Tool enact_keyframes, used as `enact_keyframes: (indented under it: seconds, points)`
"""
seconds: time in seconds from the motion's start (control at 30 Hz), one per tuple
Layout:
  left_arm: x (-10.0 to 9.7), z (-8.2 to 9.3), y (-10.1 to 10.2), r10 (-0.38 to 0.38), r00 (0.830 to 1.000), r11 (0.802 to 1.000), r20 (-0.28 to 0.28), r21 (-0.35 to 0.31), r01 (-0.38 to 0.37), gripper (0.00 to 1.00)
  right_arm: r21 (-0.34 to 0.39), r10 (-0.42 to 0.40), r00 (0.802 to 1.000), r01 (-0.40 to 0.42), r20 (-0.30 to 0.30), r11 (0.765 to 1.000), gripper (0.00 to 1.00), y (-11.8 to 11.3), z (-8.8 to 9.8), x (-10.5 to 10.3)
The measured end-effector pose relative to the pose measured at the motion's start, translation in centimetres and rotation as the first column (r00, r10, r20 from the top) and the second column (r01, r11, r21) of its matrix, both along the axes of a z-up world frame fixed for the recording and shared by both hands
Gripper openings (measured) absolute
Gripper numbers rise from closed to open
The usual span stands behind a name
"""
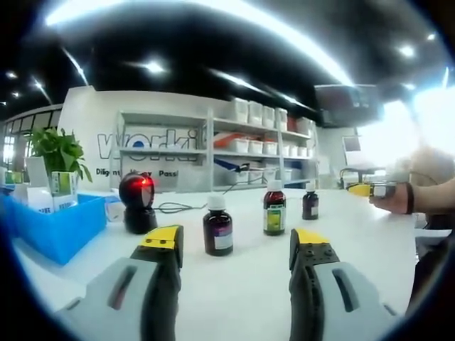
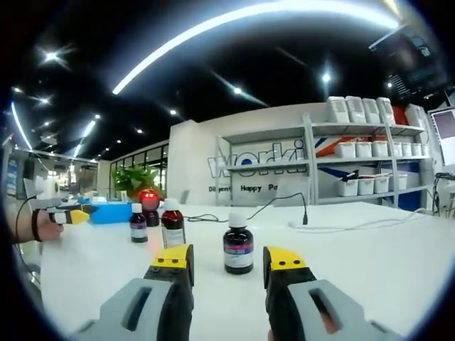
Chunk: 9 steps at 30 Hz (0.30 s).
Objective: Rotate the medicine bottle to make it face forward pick up the medicine bottle inspect the drug traceability code place the medicine on the table
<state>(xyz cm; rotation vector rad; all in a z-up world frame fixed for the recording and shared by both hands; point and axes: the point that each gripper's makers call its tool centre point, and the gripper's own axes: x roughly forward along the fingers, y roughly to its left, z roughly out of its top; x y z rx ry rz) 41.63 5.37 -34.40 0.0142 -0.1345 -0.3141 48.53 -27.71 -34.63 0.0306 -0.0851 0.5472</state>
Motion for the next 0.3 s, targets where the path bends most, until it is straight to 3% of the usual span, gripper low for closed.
enact_keyframes:
  seconds: [0.3]
  points:
    - [-0.02,-0.19,0.03,0.0,1.0,1.0,-0.004,0.006,0.0,0.51,0.019,0.018,1.0,-0.018,-0.015,1.0,0.34,0.18,0.16,0.02]
